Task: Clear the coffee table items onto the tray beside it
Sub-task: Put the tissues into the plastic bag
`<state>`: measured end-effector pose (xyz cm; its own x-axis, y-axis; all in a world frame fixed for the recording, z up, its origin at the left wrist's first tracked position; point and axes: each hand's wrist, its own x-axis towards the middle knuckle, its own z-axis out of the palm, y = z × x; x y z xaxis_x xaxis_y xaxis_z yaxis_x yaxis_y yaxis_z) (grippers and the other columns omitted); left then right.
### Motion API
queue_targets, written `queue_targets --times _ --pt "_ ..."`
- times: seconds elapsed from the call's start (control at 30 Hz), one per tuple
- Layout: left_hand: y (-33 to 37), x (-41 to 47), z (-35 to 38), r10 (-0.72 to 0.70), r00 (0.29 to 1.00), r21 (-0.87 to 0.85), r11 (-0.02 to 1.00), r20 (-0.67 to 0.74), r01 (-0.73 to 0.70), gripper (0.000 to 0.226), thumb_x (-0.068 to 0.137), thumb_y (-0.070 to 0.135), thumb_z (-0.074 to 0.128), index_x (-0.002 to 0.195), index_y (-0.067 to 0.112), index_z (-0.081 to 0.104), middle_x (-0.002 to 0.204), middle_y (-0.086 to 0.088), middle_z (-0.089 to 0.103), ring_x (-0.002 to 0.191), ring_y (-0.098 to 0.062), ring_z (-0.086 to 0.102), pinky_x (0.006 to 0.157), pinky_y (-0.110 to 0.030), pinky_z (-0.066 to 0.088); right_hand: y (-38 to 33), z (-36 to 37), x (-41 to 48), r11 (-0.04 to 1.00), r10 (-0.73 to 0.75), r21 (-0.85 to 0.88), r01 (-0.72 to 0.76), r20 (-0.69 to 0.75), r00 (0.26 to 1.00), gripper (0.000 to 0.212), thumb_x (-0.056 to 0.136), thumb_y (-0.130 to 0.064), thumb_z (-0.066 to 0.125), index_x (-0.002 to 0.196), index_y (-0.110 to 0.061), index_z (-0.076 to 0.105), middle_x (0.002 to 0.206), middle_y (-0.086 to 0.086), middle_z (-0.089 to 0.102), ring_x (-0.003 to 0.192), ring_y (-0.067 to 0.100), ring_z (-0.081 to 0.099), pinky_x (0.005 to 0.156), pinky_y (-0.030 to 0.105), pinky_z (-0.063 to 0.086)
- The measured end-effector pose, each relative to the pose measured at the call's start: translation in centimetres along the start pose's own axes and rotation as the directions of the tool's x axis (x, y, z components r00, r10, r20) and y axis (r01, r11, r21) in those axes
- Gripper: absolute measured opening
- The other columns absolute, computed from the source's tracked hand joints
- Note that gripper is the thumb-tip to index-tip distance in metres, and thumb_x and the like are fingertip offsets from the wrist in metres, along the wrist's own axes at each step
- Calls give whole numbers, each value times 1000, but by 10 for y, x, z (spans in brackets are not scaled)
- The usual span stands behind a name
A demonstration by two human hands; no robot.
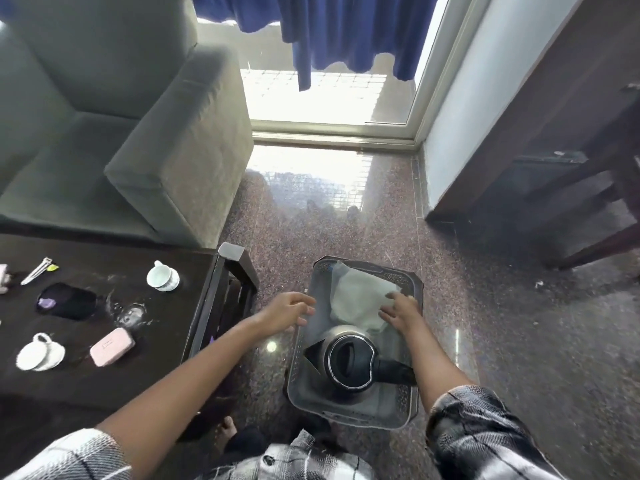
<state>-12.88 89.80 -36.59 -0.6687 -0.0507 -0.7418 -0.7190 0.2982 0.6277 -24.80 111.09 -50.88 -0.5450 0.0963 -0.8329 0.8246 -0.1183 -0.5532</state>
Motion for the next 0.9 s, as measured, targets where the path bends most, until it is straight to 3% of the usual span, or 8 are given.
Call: queue_targets --times 0.13,0.2,0.5,0.63,0.7,0.77,0.83,0.9 --pt "-10 -12 -8 -12 1000 -36 999 -1 12 32 96 15 41 125 16 53 123 -2 62 107 -19 61 90 -32 45 -5 8 -3 996 -43 -74 42 -19 999 12 84 -1 57 92 -9 53 52 2 50 42 10 43 39 18 38" --pt "-16 -18 -14 -6 1000 -81 997 -19 5 31 96 16 42 124 17 55 121 -1 63 106 -18 62 90 -31 47 -13 14 -13 989 -110 -97 113 37 993 13 82 0 60 79 -11 53 34 -6 43 29 4 36 41 16 33" --pt "-43 -55 -60 21 991 -279 959 -130 -57 28 97 21 43 121 21 57 124 1 63 108 -15 62 97 -35 47 -51 65 -122 842 -410 -189 506 387 826 12 76 -1 66 68 -10 63 60 5 51 53 13 47 52 20 45" --pt "-69 -80 -88 41 983 -402 909 -181 -112 50 93 43 49 140 33 33 132 10 48 119 -12 48 102 -39 40 -23 104 -176 827 -417 -134 545 503 757 10 74 -1 65 67 -8 64 60 4 51 54 14 49 54 22 46" --pt "-83 -96 -103 113 964 -443 871 -240 -212 43 93 41 50 133 35 37 126 17 48 112 4 47 103 -32 33 4 125 -199 845 -380 -120 521 549 744 14 75 2 63 65 -8 63 60 4 52 54 17 49 54 24 45" --pt "-99 -116 -122 150 926 -511 798 -346 -320 27 96 28 45 123 25 47 110 20 55 88 22 50 89 -7 33 34 144 -219 864 -336 -111 491 600 726 10 77 3 60 72 -5 64 66 6 56 56 19 50 53 22 46" --pt "-126 -137 -148 131 884 -527 760 -449 -381 14 93 27 50 103 19 55 93 16 58 76 17 52 61 6 34 65 164 -240 880 -283 -120 459 642 712 9 81 3 57 84 0 64 76 11 59 59 18 52 52 20 47" --pt "-162 -164 -176 118 841 -494 763 -527 -417 21 77 41 68 80 22 58 81 8 60 76 0 52 65 -5 38 95 184 -260 889 -229 -148 433 675 702 10 82 4 55 84 0 64 76 13 59 58 16 54 55 21 50"
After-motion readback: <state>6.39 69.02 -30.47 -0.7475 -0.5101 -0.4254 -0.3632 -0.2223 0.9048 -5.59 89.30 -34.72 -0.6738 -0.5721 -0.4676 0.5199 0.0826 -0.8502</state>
